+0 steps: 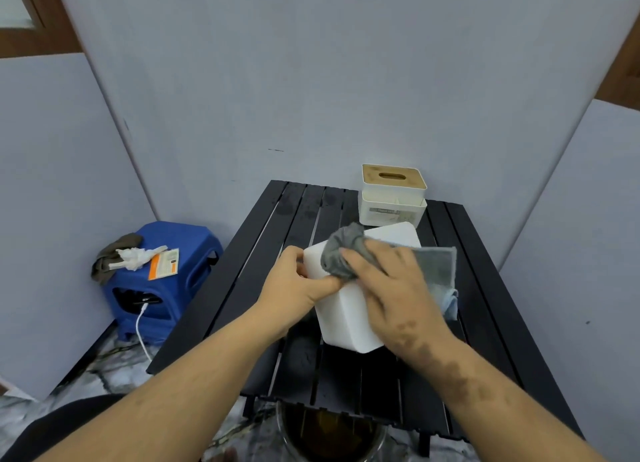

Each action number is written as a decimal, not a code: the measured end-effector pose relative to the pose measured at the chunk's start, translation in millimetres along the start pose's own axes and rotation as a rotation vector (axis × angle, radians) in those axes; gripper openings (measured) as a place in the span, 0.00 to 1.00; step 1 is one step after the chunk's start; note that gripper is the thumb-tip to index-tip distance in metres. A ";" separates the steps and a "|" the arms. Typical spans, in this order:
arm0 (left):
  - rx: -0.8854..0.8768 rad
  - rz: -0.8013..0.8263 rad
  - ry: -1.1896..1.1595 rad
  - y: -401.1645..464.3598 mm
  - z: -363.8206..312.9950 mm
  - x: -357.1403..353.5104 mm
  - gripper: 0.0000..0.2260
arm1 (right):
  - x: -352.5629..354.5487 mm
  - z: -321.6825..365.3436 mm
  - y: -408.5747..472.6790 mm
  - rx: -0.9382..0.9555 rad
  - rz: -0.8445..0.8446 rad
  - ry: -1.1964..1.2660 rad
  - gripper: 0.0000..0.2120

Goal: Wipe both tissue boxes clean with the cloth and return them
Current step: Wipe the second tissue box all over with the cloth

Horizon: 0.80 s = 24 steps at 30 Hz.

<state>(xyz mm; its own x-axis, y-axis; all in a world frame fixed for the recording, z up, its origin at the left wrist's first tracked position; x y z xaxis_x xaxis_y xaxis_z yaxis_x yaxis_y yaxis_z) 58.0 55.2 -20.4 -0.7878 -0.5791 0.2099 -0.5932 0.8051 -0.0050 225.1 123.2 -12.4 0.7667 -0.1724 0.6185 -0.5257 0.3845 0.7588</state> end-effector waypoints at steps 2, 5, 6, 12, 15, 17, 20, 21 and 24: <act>0.024 -0.010 -0.014 1.0 1.4 0.0 0.35 | 3.4 -15.9 2.9 0.021 -0.002 -0.034 0.23; 0.043 -0.019 -0.037 1.4 1.9 -1.4 0.30 | 11.8 -50.7 0.3 -0.225 -0.059 -0.093 0.23; 0.043 -0.016 -0.037 1.3 2.4 -1.4 0.28 | 13.5 -56.1 -0.1 -0.347 -0.094 -0.079 0.21; 0.030 -0.026 -0.010 -1.1 1.7 -0.4 0.28 | 2.0 -18.7 -10.2 -0.393 -0.139 -0.203 0.21; 0.048 -0.038 -0.045 -0.8 1.4 -0.8 0.32 | -6.2 15.8 -22.5 -0.303 -0.047 -0.156 0.22; 0.041 -0.039 -0.040 -0.4 0.5 -0.5 0.32 | -2.4 18.8 -23.1 -0.302 -0.051 -0.083 0.21; 0.013 -0.033 0.008 1.4 -1.6 0.1 0.28 | 7.5 -8.6 -19.2 -0.256 -0.074 0.034 0.18; -0.004 -0.028 0.030 1.5 -2.6 0.0 0.28 | 10.1 -21.0 -18.4 -0.258 -0.098 0.030 0.18; -0.050 -0.018 0.063 -0.8 -5.0 0.1 0.29 | 13.4 -44.3 -15.4 -0.458 -0.217 0.032 0.17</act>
<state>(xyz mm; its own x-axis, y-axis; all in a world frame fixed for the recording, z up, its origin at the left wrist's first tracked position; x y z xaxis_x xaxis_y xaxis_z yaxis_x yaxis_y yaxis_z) 59.2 55.1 -15.4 -0.7640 -0.5859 0.2703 -0.5970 0.8008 0.0481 259.7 155.2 -24.8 0.8549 -0.2672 0.4446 -0.1430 0.7024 0.6973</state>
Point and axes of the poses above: each hand's wrist, its own y-axis towards the middle knuckle, its own x-axis out of the back of the hand, z = x × y, the point moved 1 cm from there along y, towards the middle knuckle, and after that the axes turned 7 degrees about -z, right-handed, at the moved point
